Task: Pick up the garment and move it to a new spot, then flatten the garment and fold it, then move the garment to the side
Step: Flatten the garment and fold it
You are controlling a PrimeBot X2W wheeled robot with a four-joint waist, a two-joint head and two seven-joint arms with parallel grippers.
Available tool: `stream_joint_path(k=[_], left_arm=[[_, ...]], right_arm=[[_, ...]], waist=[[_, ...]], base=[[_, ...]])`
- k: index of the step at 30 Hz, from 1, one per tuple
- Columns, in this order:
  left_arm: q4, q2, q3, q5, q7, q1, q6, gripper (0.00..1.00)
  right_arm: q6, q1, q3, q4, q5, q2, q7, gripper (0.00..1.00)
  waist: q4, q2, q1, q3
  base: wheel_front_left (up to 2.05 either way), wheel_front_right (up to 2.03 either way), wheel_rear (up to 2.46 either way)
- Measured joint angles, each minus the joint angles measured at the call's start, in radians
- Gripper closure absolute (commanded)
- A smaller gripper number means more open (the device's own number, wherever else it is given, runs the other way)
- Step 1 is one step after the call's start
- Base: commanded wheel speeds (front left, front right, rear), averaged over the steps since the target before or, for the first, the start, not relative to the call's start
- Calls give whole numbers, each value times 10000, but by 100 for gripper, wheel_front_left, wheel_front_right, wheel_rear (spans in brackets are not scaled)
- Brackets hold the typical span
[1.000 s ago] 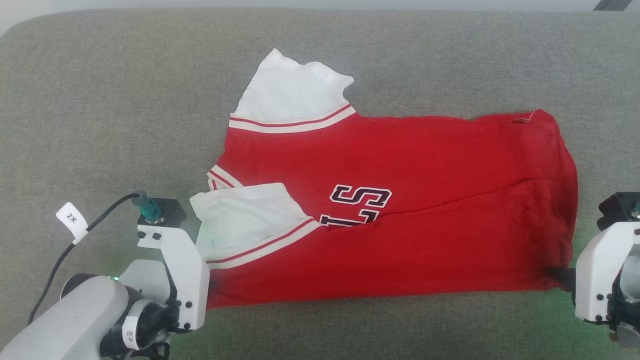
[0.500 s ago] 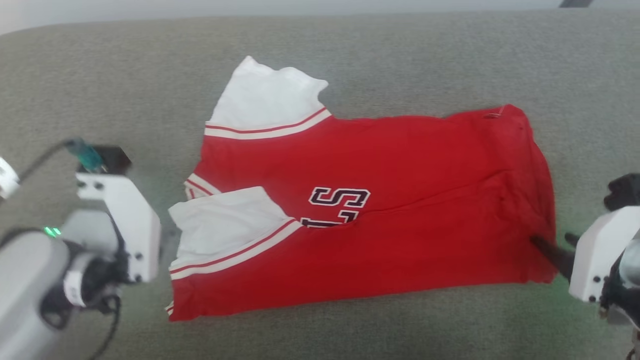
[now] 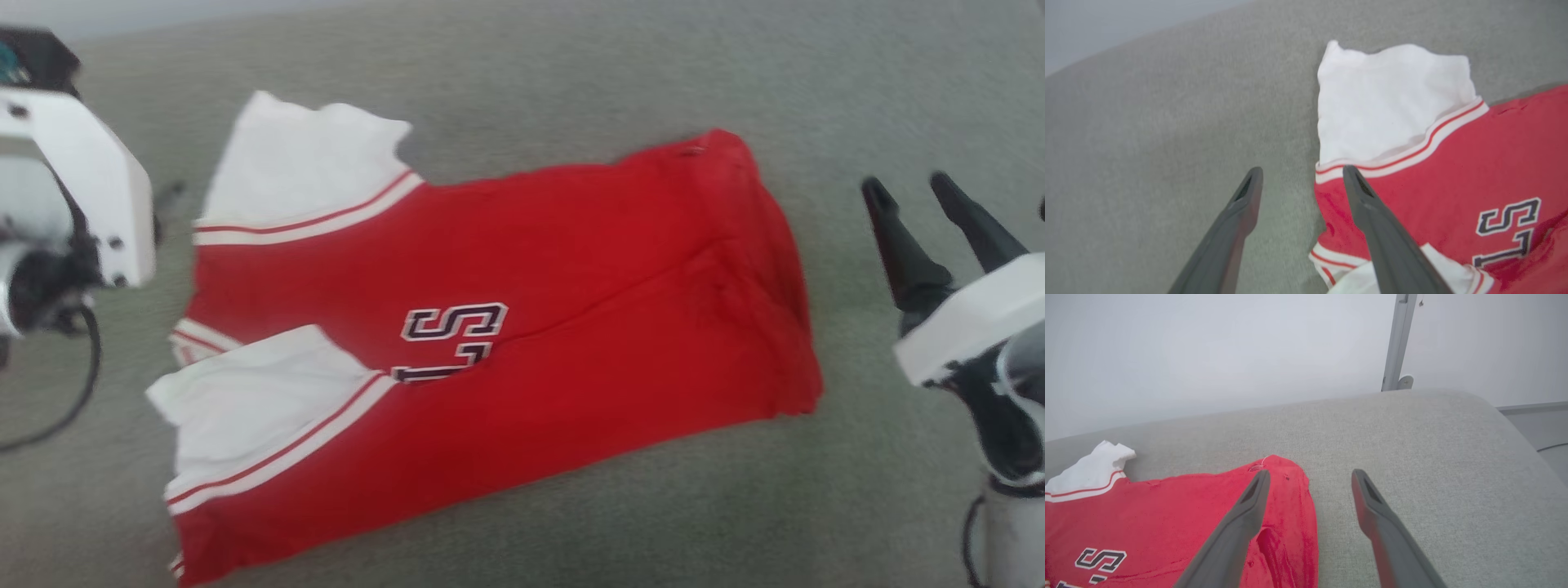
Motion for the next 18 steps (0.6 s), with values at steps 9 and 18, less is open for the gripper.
stream_joint_path(k=[9,18], left_arm=[[2462,-380,-77,422,-466,-1683,-1133,0],[4497,-1087,-477,600,31,-2715,-1321,0]], right_arm=[[2,-194,1103,646,207,320,-1494,0],[2,-376,1513,1129,589,205,-1593,0]], waist=[[-1235,0,0,690],[-1738,0,0,1258]], base=[[0,0,0],[0,0,0]])
